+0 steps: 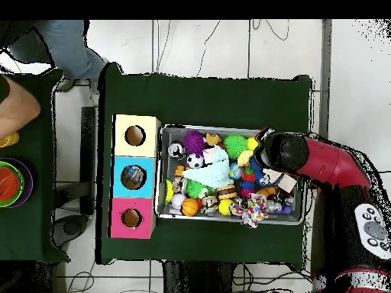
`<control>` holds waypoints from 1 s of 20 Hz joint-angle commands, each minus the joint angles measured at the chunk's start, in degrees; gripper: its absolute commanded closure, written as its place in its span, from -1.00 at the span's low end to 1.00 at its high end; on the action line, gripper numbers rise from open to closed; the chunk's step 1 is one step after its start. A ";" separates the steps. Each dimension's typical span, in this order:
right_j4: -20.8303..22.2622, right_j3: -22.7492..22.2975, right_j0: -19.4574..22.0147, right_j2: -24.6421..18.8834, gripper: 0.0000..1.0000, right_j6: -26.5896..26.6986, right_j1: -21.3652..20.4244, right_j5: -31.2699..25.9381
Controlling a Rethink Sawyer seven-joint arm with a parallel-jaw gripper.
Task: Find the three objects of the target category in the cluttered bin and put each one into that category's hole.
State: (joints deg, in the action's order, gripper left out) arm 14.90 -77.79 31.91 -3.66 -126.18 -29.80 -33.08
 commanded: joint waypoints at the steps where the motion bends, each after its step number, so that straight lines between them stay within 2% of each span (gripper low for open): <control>1: 0.51 2.21 6.07 -1.75 -1.00 4.64 4.72 -4.68; 6: 1.95 3.94 9.13 -2.40 -1.00 6.60 6.28 -3.68; 12: 2.51 8.26 13.81 -5.42 -1.00 10.82 9.19 -3.84; 15: 2.80 12.88 13.87 -6.09 -1.00 12.37 10.64 -6.31; 20: 3.13 17.02 14.86 -6.77 -1.00 14.09 12.08 -8.59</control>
State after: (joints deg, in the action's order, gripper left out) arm 15.78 -66.74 46.69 -3.95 -126.17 -20.96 -33.83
